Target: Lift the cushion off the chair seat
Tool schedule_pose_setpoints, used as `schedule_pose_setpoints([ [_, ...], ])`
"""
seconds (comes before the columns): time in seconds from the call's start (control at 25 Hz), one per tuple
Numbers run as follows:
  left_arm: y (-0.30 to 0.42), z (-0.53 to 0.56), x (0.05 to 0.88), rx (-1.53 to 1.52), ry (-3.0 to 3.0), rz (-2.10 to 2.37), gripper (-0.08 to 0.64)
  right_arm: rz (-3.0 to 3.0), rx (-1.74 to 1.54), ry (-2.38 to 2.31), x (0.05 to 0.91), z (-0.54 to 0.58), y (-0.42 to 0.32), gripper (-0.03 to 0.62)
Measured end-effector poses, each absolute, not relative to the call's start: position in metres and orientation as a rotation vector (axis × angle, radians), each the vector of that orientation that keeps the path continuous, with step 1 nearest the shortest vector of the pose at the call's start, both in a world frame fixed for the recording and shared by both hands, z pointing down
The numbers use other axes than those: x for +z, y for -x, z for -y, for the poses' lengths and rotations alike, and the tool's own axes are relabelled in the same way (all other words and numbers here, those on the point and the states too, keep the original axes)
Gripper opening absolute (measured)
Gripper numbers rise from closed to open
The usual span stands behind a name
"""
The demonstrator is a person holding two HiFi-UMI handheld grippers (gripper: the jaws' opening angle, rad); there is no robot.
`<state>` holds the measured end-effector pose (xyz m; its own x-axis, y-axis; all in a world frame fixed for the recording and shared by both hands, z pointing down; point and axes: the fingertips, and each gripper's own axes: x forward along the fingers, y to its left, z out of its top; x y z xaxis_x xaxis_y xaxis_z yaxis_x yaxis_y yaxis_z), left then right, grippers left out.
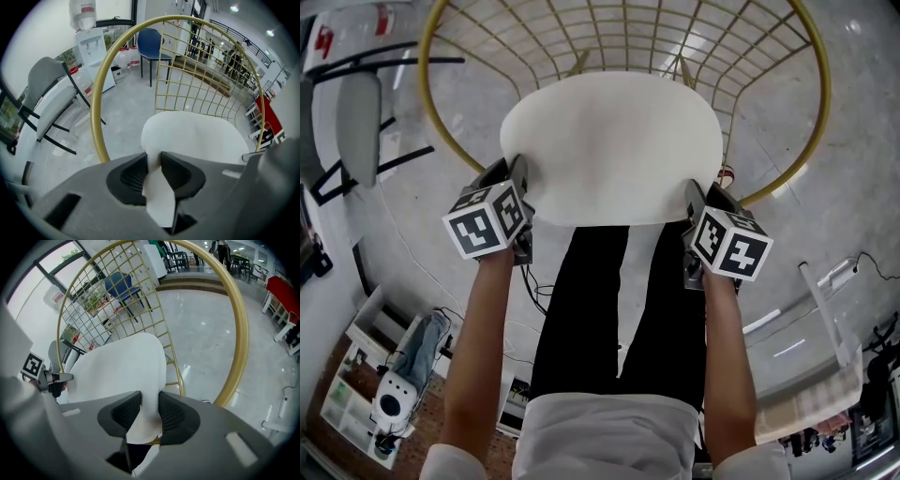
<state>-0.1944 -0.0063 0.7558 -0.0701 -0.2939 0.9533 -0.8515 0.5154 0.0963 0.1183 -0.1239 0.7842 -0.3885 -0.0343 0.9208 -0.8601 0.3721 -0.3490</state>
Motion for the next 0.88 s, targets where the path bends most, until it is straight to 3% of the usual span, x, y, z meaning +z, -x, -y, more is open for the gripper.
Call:
schedule_pose_setpoints([
  [0.88,0.185,0.010,0.708,0.585,-1.054,1.607,0.101,1.758,1.117,-0.821,0.728,0.125,-0.130,0.120],
])
